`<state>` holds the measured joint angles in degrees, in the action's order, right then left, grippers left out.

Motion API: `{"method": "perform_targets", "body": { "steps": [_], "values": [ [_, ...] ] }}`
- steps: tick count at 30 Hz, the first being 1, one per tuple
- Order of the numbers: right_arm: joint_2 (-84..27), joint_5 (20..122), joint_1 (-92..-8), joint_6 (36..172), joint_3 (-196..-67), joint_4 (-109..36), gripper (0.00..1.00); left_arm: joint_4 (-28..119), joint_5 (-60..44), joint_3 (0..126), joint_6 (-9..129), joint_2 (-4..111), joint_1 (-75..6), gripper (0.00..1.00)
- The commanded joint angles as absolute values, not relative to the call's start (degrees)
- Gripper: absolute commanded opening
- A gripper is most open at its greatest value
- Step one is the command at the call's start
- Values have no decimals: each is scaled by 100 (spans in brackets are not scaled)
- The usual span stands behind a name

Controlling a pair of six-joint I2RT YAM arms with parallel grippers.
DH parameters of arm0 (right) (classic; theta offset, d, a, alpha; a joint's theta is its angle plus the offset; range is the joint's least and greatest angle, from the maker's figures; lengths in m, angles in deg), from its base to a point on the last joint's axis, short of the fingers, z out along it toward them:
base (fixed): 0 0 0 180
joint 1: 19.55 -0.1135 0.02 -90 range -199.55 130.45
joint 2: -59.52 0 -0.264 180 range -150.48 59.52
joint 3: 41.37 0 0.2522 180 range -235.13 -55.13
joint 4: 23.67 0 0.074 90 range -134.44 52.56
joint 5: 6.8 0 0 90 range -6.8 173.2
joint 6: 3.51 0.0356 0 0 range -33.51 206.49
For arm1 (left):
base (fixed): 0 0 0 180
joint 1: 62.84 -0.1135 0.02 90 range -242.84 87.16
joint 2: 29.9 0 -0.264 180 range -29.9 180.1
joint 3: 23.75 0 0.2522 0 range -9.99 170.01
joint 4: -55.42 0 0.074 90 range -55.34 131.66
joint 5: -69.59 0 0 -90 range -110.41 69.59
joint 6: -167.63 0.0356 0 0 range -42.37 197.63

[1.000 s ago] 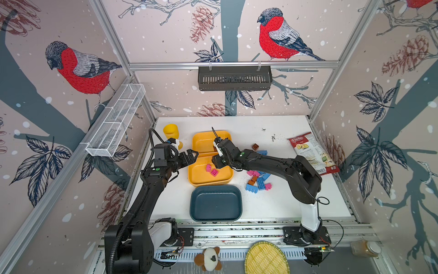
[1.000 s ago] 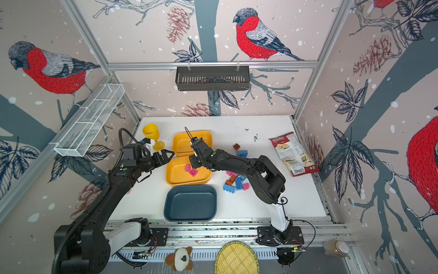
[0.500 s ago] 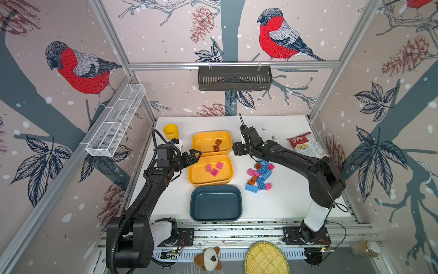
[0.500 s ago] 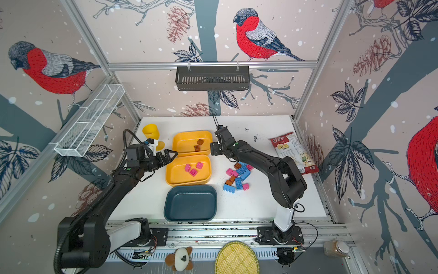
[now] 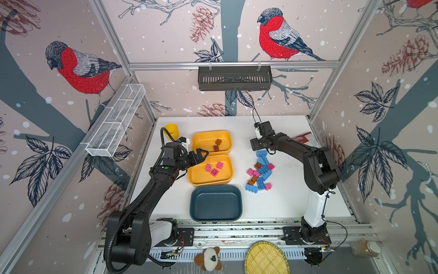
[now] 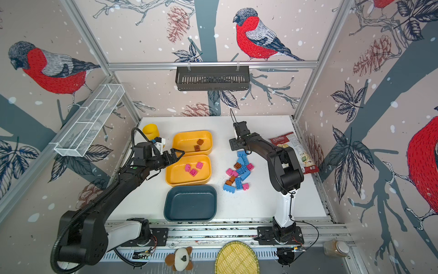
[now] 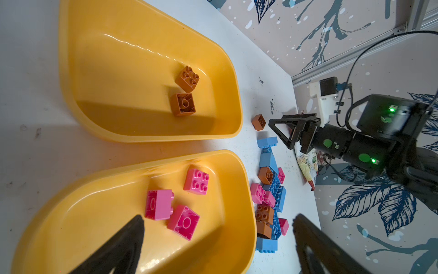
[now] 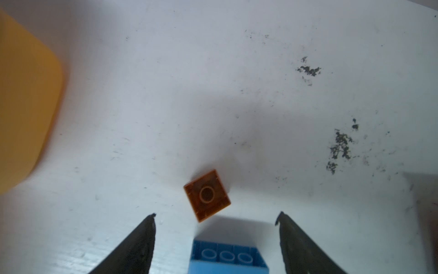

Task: Sort the legos into containers by color
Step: Pick up the lego from the top-center of the table.

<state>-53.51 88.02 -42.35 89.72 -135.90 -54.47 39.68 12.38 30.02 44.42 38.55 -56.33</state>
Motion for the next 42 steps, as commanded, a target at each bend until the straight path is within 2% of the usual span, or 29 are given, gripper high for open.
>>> {"method": "perform_targets", "body": {
  "steps": [1, 9, 15, 20, 25, 29, 36, 42],
  "values": [
    [-5599, 8590, -4179, 8383, -13810, -5431, 79, 4245, 1280, 3027, 4323, 3840, -5618, 97],
    [-6004, 8144, -4152, 7942, -14106, -5560, 76, 4245, 1275, 3044, 4326, 3884, -5616, 97],
    [-6211, 8193, -4150, 7793, -14176, -5641, 68, 4284, 1282, 3040, 4301, 3935, -5616, 97],
    [-6331, 8131, -4144, 7792, -14223, -5707, 52, 4316, 1307, 3052, 4271, 3945, -5600, 97],
    [-6263, 8057, -4154, 7830, -14360, -5891, 27, 4324, 1307, 3070, 4269, 3982, -5603, 97],
    [-6039, 8027, -4310, 7832, -14446, -6031, 26, 4271, 1266, 3125, 4332, 4023, -5600, 97],
    [-5529, 7536, -5072, 8085, -14647, -5949, 27, 3663, 749, 3407, 4682, 3859, -5687, 97],
    [-5711, 7005, -5770, 8400, -15111, -5538, 30, 3452, 701, 3309, 4718, 3547, -5912, 97]
  ]
}}
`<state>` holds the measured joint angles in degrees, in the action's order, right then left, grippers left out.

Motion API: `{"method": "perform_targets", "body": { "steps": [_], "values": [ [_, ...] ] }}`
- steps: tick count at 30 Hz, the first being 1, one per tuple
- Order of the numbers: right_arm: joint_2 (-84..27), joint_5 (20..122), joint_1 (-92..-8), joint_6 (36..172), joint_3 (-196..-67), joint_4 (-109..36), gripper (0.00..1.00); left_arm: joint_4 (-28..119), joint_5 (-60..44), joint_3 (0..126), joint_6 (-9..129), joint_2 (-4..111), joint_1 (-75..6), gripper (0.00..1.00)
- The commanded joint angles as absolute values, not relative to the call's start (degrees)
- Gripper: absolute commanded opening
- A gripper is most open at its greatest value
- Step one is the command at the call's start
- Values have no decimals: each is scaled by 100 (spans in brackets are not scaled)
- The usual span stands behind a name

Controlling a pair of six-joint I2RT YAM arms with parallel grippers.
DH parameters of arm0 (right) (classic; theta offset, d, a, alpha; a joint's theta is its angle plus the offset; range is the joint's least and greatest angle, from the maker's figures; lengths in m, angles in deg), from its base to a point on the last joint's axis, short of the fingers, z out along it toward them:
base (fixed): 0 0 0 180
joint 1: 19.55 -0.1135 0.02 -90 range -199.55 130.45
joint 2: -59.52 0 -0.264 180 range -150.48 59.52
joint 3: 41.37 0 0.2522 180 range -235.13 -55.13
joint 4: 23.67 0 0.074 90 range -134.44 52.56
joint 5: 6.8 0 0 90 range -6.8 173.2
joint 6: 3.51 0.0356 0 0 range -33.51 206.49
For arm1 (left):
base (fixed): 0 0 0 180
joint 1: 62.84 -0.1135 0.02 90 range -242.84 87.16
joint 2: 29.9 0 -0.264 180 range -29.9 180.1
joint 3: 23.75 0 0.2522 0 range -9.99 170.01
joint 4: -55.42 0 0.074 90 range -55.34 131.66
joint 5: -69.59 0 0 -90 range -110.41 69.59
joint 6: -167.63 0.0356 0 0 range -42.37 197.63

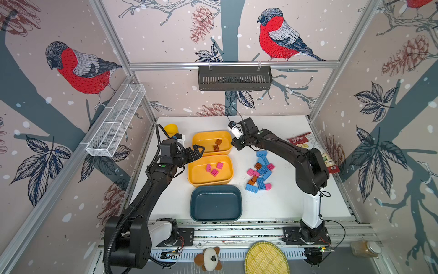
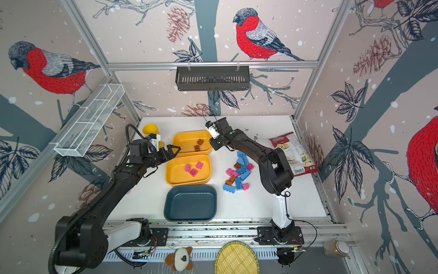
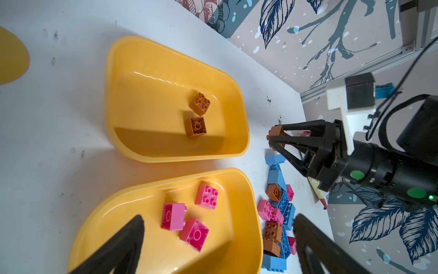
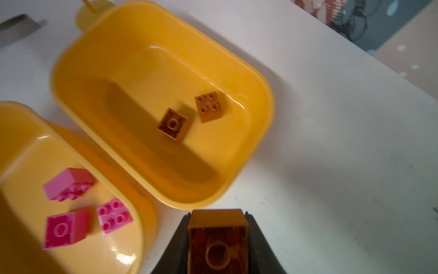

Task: Sort the legos into containers by color
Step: Pick up the lego from the top-center of the table, then place the lego in the container, then pick up the lego from the center of the table.

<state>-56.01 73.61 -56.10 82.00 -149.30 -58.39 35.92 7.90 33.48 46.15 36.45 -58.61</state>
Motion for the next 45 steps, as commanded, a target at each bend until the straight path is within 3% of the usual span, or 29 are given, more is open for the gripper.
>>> {"method": "perform_targets", "body": {
  "steps": [1, 9, 17, 25, 36, 45],
  "values": [
    [-5835, 6976, -5850, 8441, -15248, -5496, 30, 3445, 701, 3268, 4721, 3501, -5929, 97],
    [-6980, 7738, -5991, 8571, -16545, -5625, 33, 3367, 736, 3076, 4714, 3295, -6032, 97],
    [-7328, 8311, -5871, 8577, -16976, -6028, 65, 3567, 977, 2984, 4657, 3380, -6046, 97],
    [-5922, 7854, -5616, 8934, -15430, -5835, 73, 3773, 1130, 2956, 4557, 3486, -5957, 97],
    [-4171, 8220, -4692, 9765, -13207, -6138, 82, 4305, 1094, 3148, 4259, 3999, -5357, 97],
    [-3541, 8157, -4198, 11809, -12107, -5660, 90, 4396, 1105, 3244, 4279, 4178, -5264, 97]
  ]
}}
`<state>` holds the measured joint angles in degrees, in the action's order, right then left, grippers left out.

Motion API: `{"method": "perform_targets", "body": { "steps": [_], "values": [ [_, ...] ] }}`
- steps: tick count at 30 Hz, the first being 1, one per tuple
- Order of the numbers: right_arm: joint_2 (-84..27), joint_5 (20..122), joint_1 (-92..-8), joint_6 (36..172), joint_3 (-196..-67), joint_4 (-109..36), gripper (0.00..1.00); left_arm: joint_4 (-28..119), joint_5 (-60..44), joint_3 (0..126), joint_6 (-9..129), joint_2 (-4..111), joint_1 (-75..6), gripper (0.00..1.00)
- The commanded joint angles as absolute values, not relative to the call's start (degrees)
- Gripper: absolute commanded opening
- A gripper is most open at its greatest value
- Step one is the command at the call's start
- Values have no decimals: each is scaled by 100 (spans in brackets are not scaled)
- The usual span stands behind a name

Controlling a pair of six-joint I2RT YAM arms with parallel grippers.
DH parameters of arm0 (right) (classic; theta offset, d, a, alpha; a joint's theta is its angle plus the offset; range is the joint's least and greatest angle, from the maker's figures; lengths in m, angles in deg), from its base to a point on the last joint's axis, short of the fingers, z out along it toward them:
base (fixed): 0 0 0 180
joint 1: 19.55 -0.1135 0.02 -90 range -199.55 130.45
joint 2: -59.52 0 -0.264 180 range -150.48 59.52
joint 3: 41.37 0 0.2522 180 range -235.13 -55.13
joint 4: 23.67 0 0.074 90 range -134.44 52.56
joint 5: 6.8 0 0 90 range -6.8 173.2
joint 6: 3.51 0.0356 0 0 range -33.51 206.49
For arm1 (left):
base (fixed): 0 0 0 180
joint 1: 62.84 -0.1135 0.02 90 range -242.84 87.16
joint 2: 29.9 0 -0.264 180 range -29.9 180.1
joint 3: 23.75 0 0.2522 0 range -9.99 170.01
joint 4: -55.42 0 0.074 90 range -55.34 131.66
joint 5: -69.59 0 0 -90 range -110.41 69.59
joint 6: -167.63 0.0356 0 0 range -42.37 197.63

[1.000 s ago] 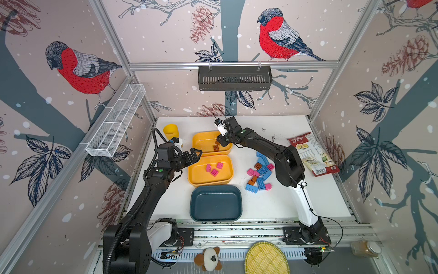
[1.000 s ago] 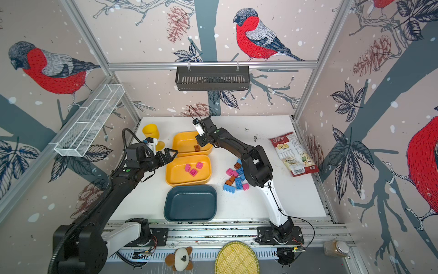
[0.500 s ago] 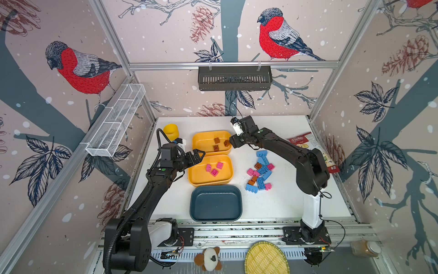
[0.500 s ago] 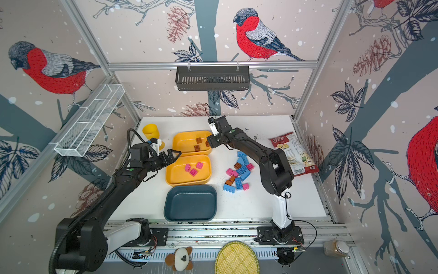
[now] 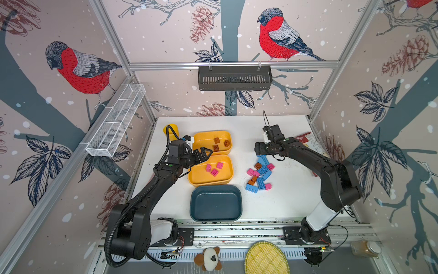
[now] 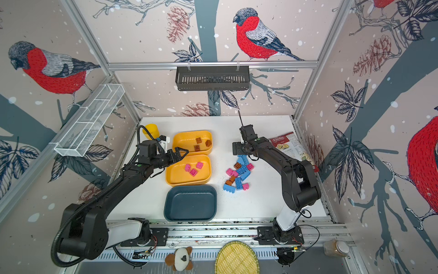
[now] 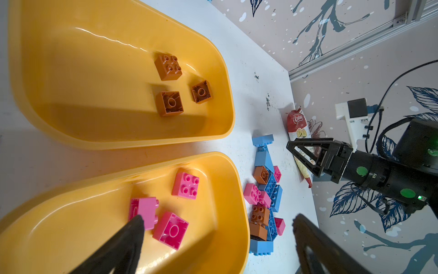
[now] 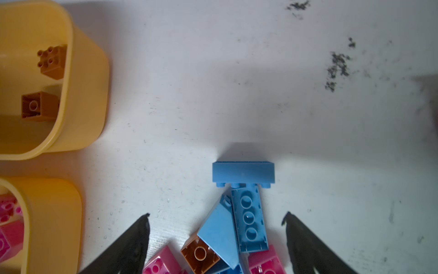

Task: Sort the legos into containers by color
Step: Pick up the lego from the center of the table.

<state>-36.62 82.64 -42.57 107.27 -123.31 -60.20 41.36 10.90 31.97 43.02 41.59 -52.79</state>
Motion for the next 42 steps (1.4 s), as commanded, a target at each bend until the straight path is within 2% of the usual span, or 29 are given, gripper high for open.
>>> {"method": "perform_targets", "body": {
  "steps": [1, 6, 14, 26, 37, 42],
  "values": [
    [-3500, 8106, -4180, 12156, -11974, -5536, 90, 4398, 1102, 3238, 4290, 4181, -5264, 97],
    [-3655, 8008, -4188, 13444, -11890, -5193, 88, 4463, 1107, 3231, 4274, 4212, -5264, 97],
    [-4268, 8009, -4136, 14320, -12156, -5081, 77, 4379, 1081, 3233, 4367, 4175, -5272, 97],
    [-4944, 8176, -4083, 14277, -12590, -4917, 63, 4311, 1046, 3281, 4425, 4235, -5264, 97],
    [-5538, 8513, -4151, 13883, -13066, -5165, 54, 4255, 1017, 3257, 4441, 4220, -5268, 97],
    [-5649, 8860, -4227, 13646, -13152, -5290, 45, 4240, 993, 3276, 4467, 4231, -5265, 97]
  ]
}}
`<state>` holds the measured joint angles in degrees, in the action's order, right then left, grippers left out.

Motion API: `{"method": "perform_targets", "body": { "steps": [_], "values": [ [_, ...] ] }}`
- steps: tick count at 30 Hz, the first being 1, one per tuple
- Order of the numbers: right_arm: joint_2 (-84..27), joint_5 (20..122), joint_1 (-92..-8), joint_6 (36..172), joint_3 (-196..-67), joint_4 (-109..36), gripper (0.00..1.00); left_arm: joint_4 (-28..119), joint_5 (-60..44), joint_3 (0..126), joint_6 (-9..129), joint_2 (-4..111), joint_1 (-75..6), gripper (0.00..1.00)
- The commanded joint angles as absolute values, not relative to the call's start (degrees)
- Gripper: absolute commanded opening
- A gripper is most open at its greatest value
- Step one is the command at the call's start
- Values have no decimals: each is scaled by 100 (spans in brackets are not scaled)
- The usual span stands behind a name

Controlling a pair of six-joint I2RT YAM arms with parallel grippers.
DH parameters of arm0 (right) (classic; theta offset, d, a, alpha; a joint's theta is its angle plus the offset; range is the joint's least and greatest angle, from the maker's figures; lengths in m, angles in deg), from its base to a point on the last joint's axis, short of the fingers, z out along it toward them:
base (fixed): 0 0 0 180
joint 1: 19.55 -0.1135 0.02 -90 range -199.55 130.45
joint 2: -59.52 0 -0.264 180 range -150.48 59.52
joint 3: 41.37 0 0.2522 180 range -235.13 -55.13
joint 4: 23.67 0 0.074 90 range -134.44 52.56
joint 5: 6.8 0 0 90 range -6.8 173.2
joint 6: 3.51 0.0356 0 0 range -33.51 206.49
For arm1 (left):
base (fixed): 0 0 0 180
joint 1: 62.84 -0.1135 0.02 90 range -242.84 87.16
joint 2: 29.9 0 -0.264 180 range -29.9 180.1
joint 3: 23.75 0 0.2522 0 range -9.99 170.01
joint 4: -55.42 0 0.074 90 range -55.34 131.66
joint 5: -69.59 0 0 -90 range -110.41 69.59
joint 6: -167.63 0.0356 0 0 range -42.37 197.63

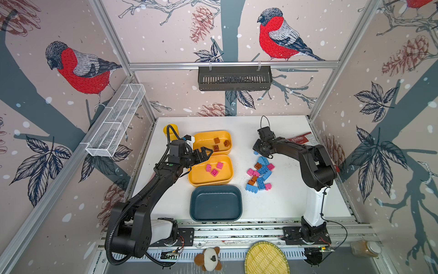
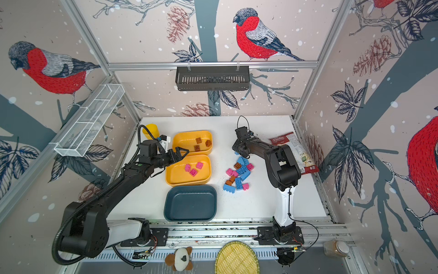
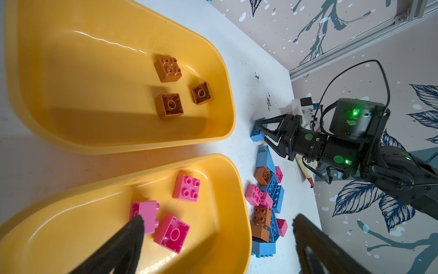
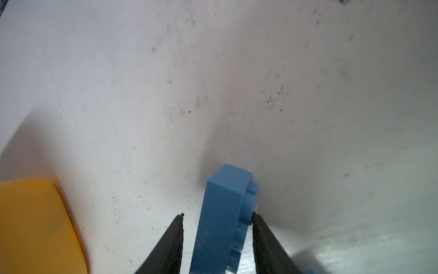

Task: Sort the legos into containers by color
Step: Pick up the lego from the center of the table, then place the lego in the container.

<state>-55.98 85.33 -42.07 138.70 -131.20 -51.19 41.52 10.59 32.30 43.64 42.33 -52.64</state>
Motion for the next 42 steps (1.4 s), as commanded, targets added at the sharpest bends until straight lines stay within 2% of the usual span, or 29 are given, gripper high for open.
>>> {"method": "perform_targets", "body": {
  "steps": [1, 5, 12, 17, 22, 31, 39, 42],
  "values": [
    [-5682, 8869, -4223, 13625, -13138, -5290, 42, 4247, 993, 3277, 4459, 4243, -5264, 97],
    [-5743, 8973, -4231, 13503, -13141, -5290, 31, 4241, 993, 3296, 4462, 4260, -5265, 97],
    [-5409, 9202, -4348, 13062, -13219, -5367, 20, 4189, 970, 3317, 4476, 4252, -5265, 97],
    [-4859, 9119, -4699, 12087, -13173, -5256, 19, 4066, 890, 3417, 4600, 4271, -5316, 97],
    [-4073, 8190, -5096, 11147, -12558, -4709, 19, 3942, 859, 3499, 4697, 4252, -5486, 97],
    [-2621, 7245, -6821, 9922, -11089, -3673, 19, 3654, 757, 3455, 4777, 3933, -5719, 97],
    [-2634, 6845, -8089, 9612, -10658, -3349, 20, 3528, 723, 3249, 4757, 3580, -5803, 97],
    [-2949, 6903, -8381, 9528, -10818, -3357, 25, 3524, 751, 3189, 4749, 3550, -5807, 97]
  ]
}}
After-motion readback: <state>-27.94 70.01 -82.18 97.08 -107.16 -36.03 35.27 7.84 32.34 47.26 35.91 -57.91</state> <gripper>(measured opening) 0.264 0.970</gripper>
